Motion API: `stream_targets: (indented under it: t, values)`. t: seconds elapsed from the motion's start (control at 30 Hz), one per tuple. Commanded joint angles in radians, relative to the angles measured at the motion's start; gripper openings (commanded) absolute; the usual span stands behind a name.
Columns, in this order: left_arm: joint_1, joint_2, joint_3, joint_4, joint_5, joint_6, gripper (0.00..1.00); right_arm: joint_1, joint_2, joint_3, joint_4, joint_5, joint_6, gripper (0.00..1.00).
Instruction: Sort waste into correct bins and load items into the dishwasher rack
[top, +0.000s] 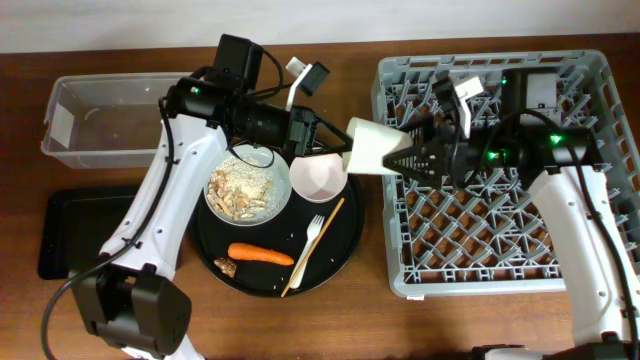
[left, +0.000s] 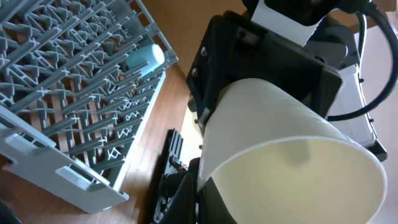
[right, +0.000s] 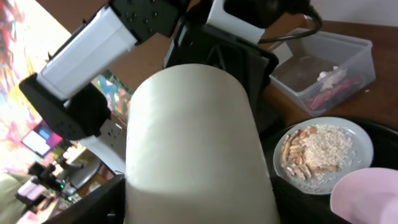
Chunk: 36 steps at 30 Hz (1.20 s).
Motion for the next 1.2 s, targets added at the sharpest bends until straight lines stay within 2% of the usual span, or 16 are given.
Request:
stream_targets:
  t: [0.0, 0.1, 0.13, 0.17, 0.23, 0.3, 0.43, 0.47, 0.53, 0.63, 0.87, 0.9, 0.97, 1.03, 1.07, 1.17]
  values:
    - [-0.003, -0.014, 0.003, 0.001, 0.013, 0.022, 0.00, 0.011, -0.002, 0.014, -0.003, -0.031, -0.003, 0.64]
    - [-0.003, -0.014, 0.003, 0.001, 0.010, 0.022, 0.01, 0.011, -0.002, 0.014, -0.006, -0.031, -0.003, 0.49]
    - [-0.003, -0.014, 0.003, -0.004, -0.072, 0.022, 0.22, 0.011, -0.002, 0.014, -0.006, -0.017, 0.007, 0.49]
    - [-0.003, -0.014, 0.003, -0.044, -0.248, 0.021, 0.33, 0.011, -0.002, 0.014, -0.016, 0.066, 0.060, 0.50]
    - [-0.003, -0.014, 0.003, -0.195, -0.711, 0.006, 0.35, 0.010, -0.002, 0.014, -0.141, 0.395, 0.069, 0.49]
    - [-0.003, -0.014, 0.003, -0.309, -1.173, -0.112, 0.36, -0.026, -0.002, 0.029, -0.233, 0.716, 0.182, 0.49]
    - [-0.003, -0.014, 0.003, -0.345, -1.434, -0.256, 0.36, -0.246, -0.002, 0.165, -0.361, 0.919, 0.270, 0.48]
    - [-0.003, -0.014, 0.003, -0.344, -1.478, -0.307, 0.36, -0.351, -0.002, 0.222, -0.382, 1.128, 0.333, 0.46]
    - [-0.003, -0.014, 0.003, -0.335, -1.481, -0.316, 0.36, -0.476, 0.006, 0.266, -0.385, 1.342, 0.410, 0.43]
    - [-0.003, -0.014, 0.003, -0.334, -1.481, -0.316, 0.36, -0.608, 0.115, 0.277, -0.353, 1.413, 0.494, 0.42]
    - [-0.003, -0.014, 0.003, -0.334, -1.481, -0.316, 0.36, -0.617, 0.329, 0.277, -0.194, 1.453, 0.566, 0.43]
    - [-0.003, -0.014, 0.003, -0.333, -1.481, -0.316, 0.36, -0.616, 0.352, 0.277, -0.182, 1.443, 0.566, 0.51]
    - [-0.003, -0.014, 0.003, -0.334, -1.481, -0.316, 0.36, -0.616, 0.381, 0.276, -0.171, 1.413, 0.566, 0.56]
    - [-0.003, -0.014, 0.003, -0.334, -1.481, -0.316, 0.36, -0.615, 0.388, 0.276, -0.172, 1.371, 0.558, 0.89]
    - [-0.003, -0.014, 0.003, -0.334, -1.481, -0.316, 0.36, -0.615, 0.388, 0.276, -0.183, 1.363, 0.558, 0.99]
    - [-0.003, -0.014, 0.003, -0.335, -1.480, -0.316, 0.38, -0.615, 0.374, 0.277, -0.219, 1.295, 0.558, 0.99]
